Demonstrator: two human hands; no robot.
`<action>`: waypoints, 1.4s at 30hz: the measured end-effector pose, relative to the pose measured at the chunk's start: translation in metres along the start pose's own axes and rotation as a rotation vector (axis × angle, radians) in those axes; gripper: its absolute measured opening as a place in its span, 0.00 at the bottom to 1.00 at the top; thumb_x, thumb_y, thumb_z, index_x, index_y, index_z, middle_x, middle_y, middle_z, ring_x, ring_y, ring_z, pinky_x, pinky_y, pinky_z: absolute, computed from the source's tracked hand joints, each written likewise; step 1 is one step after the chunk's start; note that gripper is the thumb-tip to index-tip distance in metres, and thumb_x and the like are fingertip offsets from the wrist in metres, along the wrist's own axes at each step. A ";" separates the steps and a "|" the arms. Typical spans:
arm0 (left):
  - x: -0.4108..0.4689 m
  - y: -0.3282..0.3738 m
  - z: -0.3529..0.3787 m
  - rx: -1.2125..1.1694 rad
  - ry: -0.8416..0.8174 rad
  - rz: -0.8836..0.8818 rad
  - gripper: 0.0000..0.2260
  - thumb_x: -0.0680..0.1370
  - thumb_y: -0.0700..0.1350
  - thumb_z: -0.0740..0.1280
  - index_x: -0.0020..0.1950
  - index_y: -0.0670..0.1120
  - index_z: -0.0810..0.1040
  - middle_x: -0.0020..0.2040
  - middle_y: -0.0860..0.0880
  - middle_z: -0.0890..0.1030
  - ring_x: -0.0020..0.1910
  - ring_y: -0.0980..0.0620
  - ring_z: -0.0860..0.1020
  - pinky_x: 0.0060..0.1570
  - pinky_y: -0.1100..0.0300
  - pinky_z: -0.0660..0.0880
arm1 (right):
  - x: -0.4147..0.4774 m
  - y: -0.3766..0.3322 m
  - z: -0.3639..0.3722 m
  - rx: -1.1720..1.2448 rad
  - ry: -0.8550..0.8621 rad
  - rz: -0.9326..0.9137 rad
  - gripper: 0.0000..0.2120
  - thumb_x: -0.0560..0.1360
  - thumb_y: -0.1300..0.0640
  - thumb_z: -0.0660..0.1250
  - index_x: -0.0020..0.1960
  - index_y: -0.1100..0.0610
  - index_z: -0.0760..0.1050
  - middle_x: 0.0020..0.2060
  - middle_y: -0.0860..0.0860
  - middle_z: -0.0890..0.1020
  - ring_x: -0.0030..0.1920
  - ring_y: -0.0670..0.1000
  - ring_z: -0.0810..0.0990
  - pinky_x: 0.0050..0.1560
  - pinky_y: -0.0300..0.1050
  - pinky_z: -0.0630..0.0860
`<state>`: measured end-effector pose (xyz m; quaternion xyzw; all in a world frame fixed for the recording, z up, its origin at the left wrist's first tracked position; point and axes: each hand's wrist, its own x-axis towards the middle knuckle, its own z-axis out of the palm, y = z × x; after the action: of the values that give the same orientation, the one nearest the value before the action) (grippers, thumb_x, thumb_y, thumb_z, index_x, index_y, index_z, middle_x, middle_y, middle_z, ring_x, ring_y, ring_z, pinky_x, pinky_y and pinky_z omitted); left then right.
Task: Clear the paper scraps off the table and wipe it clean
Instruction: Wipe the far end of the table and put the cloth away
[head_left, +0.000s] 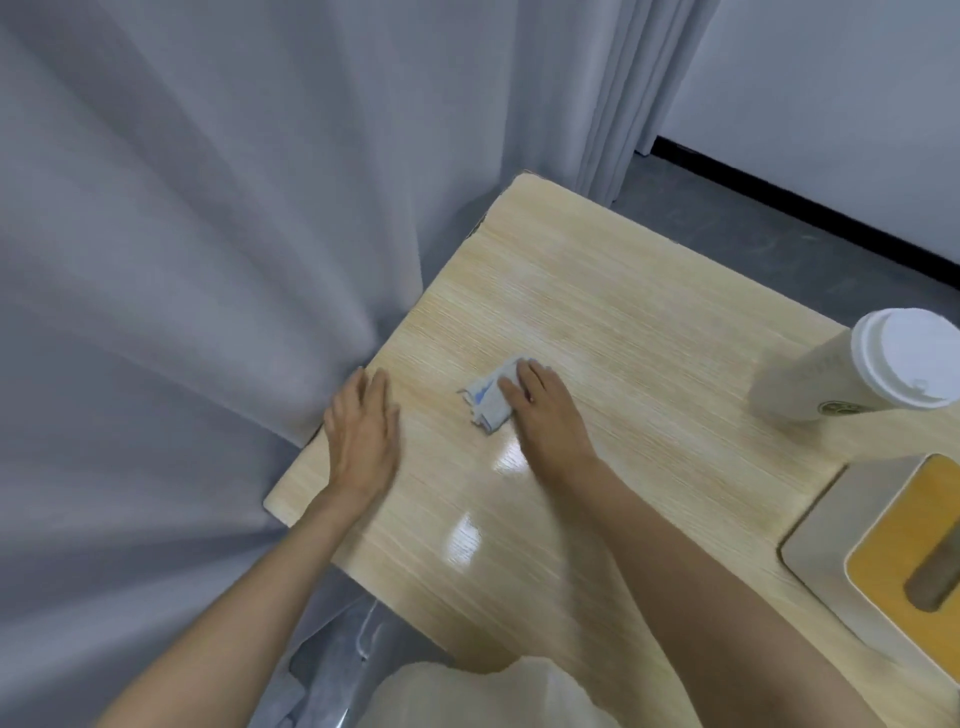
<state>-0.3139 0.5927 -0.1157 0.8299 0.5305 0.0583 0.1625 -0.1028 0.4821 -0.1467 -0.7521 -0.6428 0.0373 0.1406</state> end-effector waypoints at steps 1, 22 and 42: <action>0.000 -0.003 -0.001 0.000 -0.001 -0.010 0.19 0.82 0.44 0.58 0.72 0.42 0.66 0.72 0.39 0.64 0.68 0.39 0.64 0.67 0.46 0.59 | 0.005 0.003 0.000 -0.051 0.005 -0.061 0.17 0.71 0.65 0.64 0.60 0.66 0.75 0.61 0.67 0.75 0.63 0.66 0.74 0.66 0.59 0.67; 0.020 0.041 -0.013 -0.803 -0.321 0.103 0.36 0.71 0.64 0.62 0.75 0.55 0.56 0.70 0.61 0.62 0.70 0.62 0.61 0.68 0.64 0.58 | 0.049 -0.066 -0.022 0.874 0.029 0.666 0.03 0.76 0.54 0.58 0.48 0.53 0.68 0.36 0.48 0.77 0.36 0.48 0.75 0.38 0.47 0.73; 0.051 0.055 0.025 0.075 -0.196 0.260 0.31 0.77 0.60 0.35 0.78 0.48 0.49 0.79 0.49 0.46 0.76 0.53 0.39 0.72 0.52 0.36 | 0.000 -0.018 0.007 0.120 -0.148 0.117 0.30 0.73 0.69 0.56 0.74 0.55 0.62 0.73 0.56 0.64 0.73 0.58 0.60 0.70 0.62 0.61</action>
<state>-0.2383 0.6120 -0.1251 0.8987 0.4021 -0.0222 0.1736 -0.1218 0.4854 -0.1484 -0.7737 -0.6031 0.1395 0.1352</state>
